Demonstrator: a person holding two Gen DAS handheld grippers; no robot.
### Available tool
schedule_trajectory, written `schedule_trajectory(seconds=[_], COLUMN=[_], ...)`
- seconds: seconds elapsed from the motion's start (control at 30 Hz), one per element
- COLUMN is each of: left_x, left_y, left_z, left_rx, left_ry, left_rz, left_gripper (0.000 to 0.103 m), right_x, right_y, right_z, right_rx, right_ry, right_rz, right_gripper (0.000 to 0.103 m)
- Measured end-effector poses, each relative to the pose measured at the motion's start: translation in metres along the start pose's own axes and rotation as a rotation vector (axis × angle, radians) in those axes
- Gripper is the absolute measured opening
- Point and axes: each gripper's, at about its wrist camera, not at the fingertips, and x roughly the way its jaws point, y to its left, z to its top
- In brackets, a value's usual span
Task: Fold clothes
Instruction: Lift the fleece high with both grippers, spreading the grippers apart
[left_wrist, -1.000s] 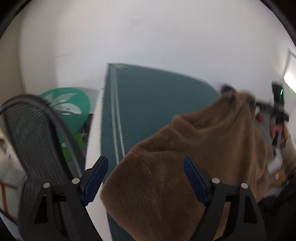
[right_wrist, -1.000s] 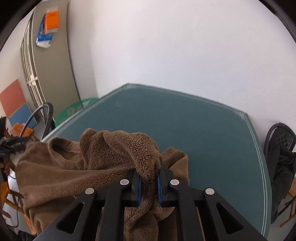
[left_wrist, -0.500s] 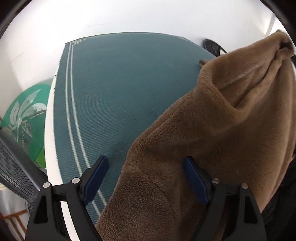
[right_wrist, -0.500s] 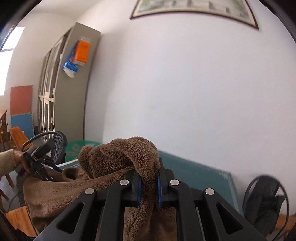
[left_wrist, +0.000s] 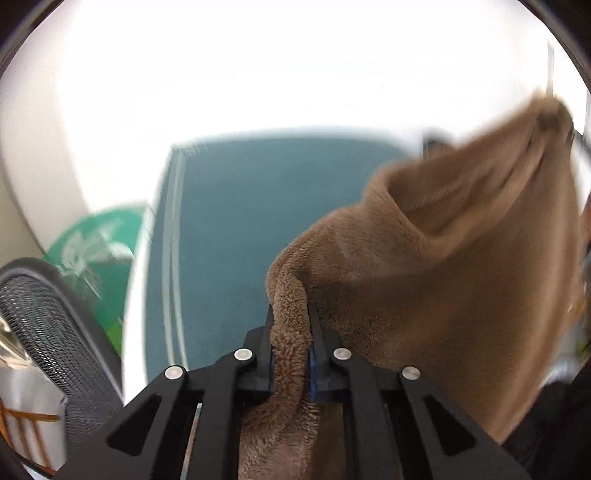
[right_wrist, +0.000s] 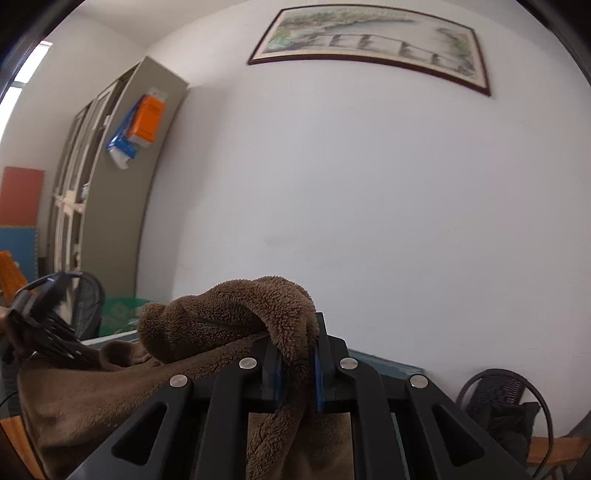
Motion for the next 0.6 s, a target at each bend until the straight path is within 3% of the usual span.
schedule_trajectory(seconds=[0.1,0.23,0.4,0.5,0.6], left_x=[-0.065,-0.144,-0.232,-0.277,-0.265], left_y=[0.002,-0.015,-0.048,-0.062,-0.073], left_z=[0.017,0.034,0.045,0.048,0.064], left_rx=[-0.085,-0.096,-0.073,-0.041,0.027], left_ry=[-0.228,-0.500,-0.806,-0.910,-0.868], left_rz=[0.003,-0.002,-0.078,-0.165,-0.226], left_gripper=[0.014,0.014,0.008,0.008,0.009], right_x=[-0.003,-0.009,-0.028,-0.045,-0.066], right_y=[-0.016,-0.035,-0.047,-0.053,-0.050], right_z=[0.004,0.016,0.056,0.090,0.122], right_rx=[0.039,0.094,0.139,0.166,0.150], right_ry=[-0.033,-0.093,-0.229,-0.324,-0.403], right_rz=[-0.074,-0.149,-0.225,-0.258,-0.276], right_gripper=[0.013,0.013,0.013,0.013,0.013])
